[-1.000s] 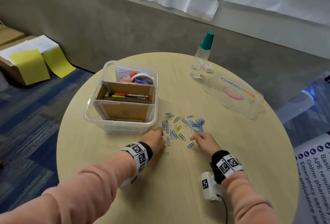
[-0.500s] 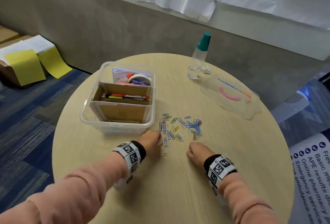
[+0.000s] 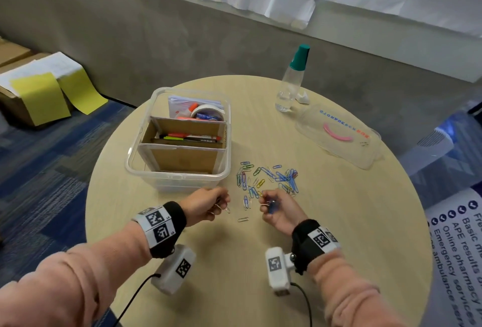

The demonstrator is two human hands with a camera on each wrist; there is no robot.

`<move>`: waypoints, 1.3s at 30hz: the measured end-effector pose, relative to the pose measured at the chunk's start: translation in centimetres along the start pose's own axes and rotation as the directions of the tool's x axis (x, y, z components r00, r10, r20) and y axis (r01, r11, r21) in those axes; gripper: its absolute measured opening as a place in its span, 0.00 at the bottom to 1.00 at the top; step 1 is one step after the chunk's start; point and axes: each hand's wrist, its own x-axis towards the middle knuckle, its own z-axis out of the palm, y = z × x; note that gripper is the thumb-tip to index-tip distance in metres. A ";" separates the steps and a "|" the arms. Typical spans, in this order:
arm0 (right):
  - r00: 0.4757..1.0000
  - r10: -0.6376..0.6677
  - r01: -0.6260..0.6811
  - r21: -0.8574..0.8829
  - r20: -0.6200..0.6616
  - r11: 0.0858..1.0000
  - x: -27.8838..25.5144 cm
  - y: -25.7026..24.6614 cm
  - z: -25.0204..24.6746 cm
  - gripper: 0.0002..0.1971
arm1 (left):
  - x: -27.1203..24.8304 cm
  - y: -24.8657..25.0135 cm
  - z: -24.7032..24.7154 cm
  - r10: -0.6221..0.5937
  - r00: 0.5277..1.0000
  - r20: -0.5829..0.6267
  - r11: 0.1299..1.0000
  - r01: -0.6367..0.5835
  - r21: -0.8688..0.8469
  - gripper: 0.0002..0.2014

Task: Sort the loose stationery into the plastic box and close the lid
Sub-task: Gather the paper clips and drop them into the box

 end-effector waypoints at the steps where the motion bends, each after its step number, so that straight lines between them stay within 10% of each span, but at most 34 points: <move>1: 1.000 0.023 -0.023 -0.050 -0.008 0.999 0.1 0.2 0.6 0.08 | 0.4 -0.2 0.1 -0.007 0.999 -0.053 0.997 0.011 0.077 0.14; 5: 0.997 -0.071 0.054 -0.459 -0.020 0.887 1.0 1.0 2.6 0.06 | 2.0 -0.8 0.6 0.189 0.964 -0.185 0.837 -0.059 0.545 0.05; 7: 0.973 -0.218 0.179 -0.860 0.081 0.477 1.4 1.4 3.0 0.03 | 2.5 -1.3 0.9 0.281 0.952 -0.125 0.643 -0.090 0.760 0.08; 10: 0.965 -0.179 0.175 -0.978 0.193 -0.112 1.5 2.4 2.6 0.07 | 3.2 -1.5 0.8 0.259 0.965 -0.036 0.352 -0.060 0.934 0.14; 15: 0.973 -0.152 0.116 -0.939 0.173 -0.324 1.5 3.3 1.9 0.11 | 3.9 -1.4 0.8 0.255 0.967 -0.020 0.096 -0.004 0.995 0.13; 22: 0.992 -0.081 0.085 -0.985 0.098 -0.147 1.1 2.7 1.1 0.08 | 4.3 -1.8 1.0 0.231 0.973 -0.001 0.020 -0.004 1.000 0.15; 25: 0.994 -0.107 0.026 -0.910 -0.020 0.413 0.8 1.3 0.8 0.12 | 4.6 -2.5 1.2 0.256 0.966 -0.023 0.053 0.010 0.999 0.13; 28: 0.998 -0.011 -0.004 -0.246 -0.058 0.969 0.3 0.5 0.2 0.15 | 4.8 -2.7 1.5 0.267 0.962 -0.055 0.123 0.023 0.992 0.13; 32: 0.999 -0.051 0.048 0.271 0.002 0.961 0.0 0.1 -1.0 0.12 | 4.7 -1.5 2.1 0.225 0.970 -0.095 0.357 0.009 0.934 0.10; 36: 0.992 -0.056 0.085 0.261 -0.116 0.961 0.5 -0.1 -1.4 0.12 | 4.3 -0.4 2.4 0.284 0.956 -0.079 0.709 -0.153 0.689 0.12; 39: 0.977 -0.056 0.090 0.160 -0.206 0.983 1.0 -0.2 -1.6 0.11 | 3.9 0.2 3.1 0.195 0.978 -0.073 0.973 -0.183 0.141 0.15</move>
